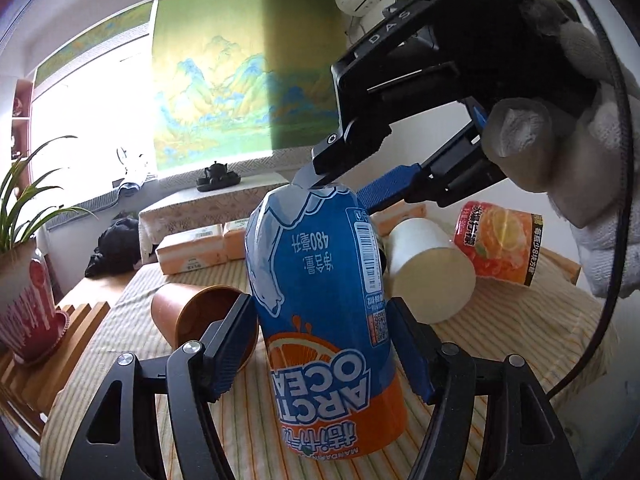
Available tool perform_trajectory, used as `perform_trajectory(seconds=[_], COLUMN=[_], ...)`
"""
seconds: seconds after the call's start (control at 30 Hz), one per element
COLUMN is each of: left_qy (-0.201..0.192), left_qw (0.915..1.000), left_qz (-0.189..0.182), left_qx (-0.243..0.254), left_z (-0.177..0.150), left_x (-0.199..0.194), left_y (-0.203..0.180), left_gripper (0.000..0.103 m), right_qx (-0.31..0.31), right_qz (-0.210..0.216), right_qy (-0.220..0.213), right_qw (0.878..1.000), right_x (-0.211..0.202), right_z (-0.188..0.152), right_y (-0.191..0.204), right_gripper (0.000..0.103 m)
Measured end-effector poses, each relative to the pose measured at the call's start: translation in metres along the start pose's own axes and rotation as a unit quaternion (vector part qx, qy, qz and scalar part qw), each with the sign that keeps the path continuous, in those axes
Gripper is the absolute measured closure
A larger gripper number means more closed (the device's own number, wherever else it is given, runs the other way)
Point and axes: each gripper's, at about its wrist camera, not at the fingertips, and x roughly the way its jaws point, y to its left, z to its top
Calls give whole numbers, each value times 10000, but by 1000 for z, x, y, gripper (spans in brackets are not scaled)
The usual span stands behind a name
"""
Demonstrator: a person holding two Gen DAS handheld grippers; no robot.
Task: Flip cup upside down
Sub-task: 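Rotate the bottle upright with the left tool and lower it to the table, then open the left tool and pull it back from the standing bottle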
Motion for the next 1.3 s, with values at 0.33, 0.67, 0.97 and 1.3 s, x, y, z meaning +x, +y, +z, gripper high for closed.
perform_trajectory(seconds=[0.33,0.67,0.97,1.3], left_qy=[380,505,537,582], left_qw=[9990,9983,9976,9969], left_qz=[-178,-164,-260,-260], left_qx=[-136,-252,-359,-471], left_z=[-10,-29,-32,-31], left_x=[-3,-29,-35,-65], left_y=[14,31,38,44], left_gripper=[23,22,17,10], right_qx=[-611,-1285,-1587,-1494], right_qz=[-319,-769,-1113,-1402], right_qy=[-349,-609,-1109,-1962], right_qw=[9970,9868,9747,9589], right_x=[-17,-20,-34,-77], right_z=[-30,-69,-85,-124], right_y=[29,67,78,77], right_gripper=[74,74,65,45])
